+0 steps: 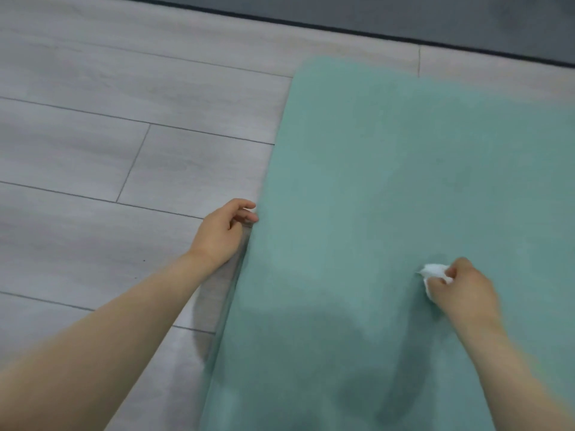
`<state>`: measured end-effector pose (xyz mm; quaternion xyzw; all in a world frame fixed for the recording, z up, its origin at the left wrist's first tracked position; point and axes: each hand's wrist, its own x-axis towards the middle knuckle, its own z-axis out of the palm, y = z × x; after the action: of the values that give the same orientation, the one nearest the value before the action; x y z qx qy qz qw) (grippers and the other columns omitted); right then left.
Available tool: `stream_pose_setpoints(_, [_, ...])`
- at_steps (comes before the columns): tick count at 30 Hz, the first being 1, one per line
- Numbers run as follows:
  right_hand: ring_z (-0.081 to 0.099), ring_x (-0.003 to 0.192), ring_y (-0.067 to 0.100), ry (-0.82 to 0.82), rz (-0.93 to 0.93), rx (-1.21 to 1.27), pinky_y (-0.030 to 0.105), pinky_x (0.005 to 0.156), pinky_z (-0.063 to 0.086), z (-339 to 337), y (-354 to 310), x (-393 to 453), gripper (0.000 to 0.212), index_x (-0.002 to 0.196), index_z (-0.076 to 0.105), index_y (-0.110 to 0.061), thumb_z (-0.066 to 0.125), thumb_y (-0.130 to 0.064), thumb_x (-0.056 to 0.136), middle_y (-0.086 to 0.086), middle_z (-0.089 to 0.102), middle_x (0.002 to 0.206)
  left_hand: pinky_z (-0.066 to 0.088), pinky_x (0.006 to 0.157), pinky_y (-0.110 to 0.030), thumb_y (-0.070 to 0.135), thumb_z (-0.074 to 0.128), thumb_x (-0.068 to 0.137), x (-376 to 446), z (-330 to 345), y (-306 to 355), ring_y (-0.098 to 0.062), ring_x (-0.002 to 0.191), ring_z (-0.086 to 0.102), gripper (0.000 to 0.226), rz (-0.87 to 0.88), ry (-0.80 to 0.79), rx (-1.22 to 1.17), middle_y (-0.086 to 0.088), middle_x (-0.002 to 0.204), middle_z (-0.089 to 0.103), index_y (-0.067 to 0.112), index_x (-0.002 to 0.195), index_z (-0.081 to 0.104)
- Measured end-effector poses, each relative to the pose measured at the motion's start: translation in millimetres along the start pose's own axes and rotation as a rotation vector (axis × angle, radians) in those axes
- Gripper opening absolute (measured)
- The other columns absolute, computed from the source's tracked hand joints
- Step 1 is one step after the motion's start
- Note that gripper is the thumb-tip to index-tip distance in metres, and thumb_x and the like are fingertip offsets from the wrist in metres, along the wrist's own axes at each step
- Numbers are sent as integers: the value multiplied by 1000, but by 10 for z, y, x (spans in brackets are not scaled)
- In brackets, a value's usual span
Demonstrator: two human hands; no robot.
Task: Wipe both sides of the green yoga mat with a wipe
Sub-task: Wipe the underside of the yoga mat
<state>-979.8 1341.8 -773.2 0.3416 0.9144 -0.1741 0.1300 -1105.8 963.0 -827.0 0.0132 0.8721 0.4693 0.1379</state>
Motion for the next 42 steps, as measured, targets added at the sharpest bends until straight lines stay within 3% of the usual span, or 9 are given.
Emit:
stream_pose_setpoints(5, [60,95,42,39,79,11,37,75,45,184,-351,-70,17,93,55,0,61,-10,82,29,64,100,39,86,-3,-16,39,82,45,-113,32,16,92,59,50,78,-68,154,14,95,71,15,112,64])
stream_pose_setpoints(8, [61,96,35,-52,-258,48,34,77,43,631,-1357,-264,12,94,56,-3,55,-9,83,20,66,101,34,81,3,-15,41,81,18,-88,15,28,89,53,48,67,-14,163,23,90,68,19,106,65])
stream_pose_setpoints(14, [56,103,35,-508,-1030,-252,38,81,43,932,-2192,-936,25,107,55,-4,58,-5,83,19,58,110,44,85,-6,-13,40,82,-62,19,124,5,93,65,48,-108,81,-8,12,90,73,25,97,65])
stream_pose_setpoints(19, [63,94,24,-280,-579,-157,26,66,42,396,-1005,-260,20,67,45,-21,62,-26,74,1,68,94,49,72,-10,-17,33,90,-187,-24,123,-6,86,66,47,-230,18,-200,6,101,68,19,105,59])
stream_pose_setpoints(24, [56,77,33,-34,-21,-86,35,70,46,-169,475,-220,24,74,47,-12,63,-27,82,18,65,91,52,72,-20,-16,31,94,-579,-90,91,-14,90,63,45,-425,-106,-260,-4,110,64,19,102,58])
stream_pose_setpoints(28, [62,82,34,15,-171,148,32,67,43,318,-303,-414,8,79,55,-8,63,-9,81,18,67,87,48,76,-11,6,36,104,-618,-168,331,-5,96,61,26,-493,-223,-296,4,110,65,18,113,56])
stream_pose_setpoints(32, [62,88,30,-316,-723,95,31,73,47,1023,-1884,-654,15,92,63,-5,51,-9,83,15,66,94,42,95,-19,25,30,106,-605,-176,523,-4,100,61,29,-535,-280,-270,13,103,65,26,111,59])
stream_pose_setpoints(35, [58,104,32,-426,-906,-89,33,83,44,1106,-2369,-772,23,109,59,-6,51,-6,87,17,61,112,44,94,-21,24,30,106,-704,-178,505,-14,108,57,30,-543,-208,-289,4,108,64,22,114,59])
stream_pose_setpoints(42, [63,86,33,-164,-355,-36,33,65,42,240,-188,-299,13,73,49,-16,61,-17,79,15,66,89,29,117,-31,23,21,109,-818,-137,473,-9,134,43,41,-438,-304,-191,4,144,47,19,144,41])
